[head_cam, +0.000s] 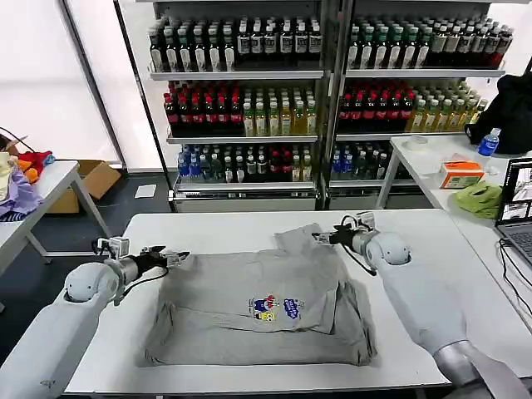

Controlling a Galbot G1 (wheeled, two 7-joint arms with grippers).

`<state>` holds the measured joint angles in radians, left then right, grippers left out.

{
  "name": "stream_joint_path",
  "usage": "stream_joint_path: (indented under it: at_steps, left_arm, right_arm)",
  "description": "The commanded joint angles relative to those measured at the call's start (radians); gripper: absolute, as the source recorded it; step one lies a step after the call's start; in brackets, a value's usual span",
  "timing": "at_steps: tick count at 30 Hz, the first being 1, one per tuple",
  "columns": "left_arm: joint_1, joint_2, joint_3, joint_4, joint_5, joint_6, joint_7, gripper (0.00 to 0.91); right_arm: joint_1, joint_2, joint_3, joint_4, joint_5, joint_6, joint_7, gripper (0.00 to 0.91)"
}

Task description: Fold and organize the clothes.

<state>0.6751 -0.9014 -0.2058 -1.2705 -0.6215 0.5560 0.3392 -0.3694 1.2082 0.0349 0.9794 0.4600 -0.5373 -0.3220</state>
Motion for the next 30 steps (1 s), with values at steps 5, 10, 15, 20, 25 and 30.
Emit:
stream_joint_path:
  at_steps: [5, 10, 15, 20, 25, 30]
  left_arm:
    - [0.064, 0.002, -0.012, -0.013, 0.019, 0.017, 0.010, 0.584]
    - [0.104, -0.003, -0.032, -0.040, 0.024, 0.019, 0.012, 0.191]
    - [0.125, 0.001, -0.037, -0.063, 0.028, 0.020, 0.015, 0.071]
    - [0.116, -0.002, -0.035, -0.055, 0.027, 0.019, 0.015, 0.030]
    - [0.087, -0.006, -0.024, -0.032, 0.023, 0.013, 0.014, 0.030]
    - [0.071, -0.008, -0.021, -0.033, 0.013, 0.007, 0.009, 0.030]
  right_arm:
    - [0.051, 0.075, -0.024, -0.112, -0.037, 0.010, -0.001, 0.907]
    - [0.057, 0.092, -0.021, -0.139, -0.049, 0.013, 0.008, 0.161]
    - [0.050, 0.092, -0.014, -0.134, -0.048, 0.009, 0.018, 0.000]
    - [0.038, 0.092, -0.004, -0.118, -0.045, 0.005, 0.023, 0.000]
    - [0.029, 0.091, 0.006, -0.096, -0.032, -0.001, 0.029, 0.000]
    - [0.021, 0.085, 0.030, -0.057, 0.012, -0.012, 0.044, 0.000]
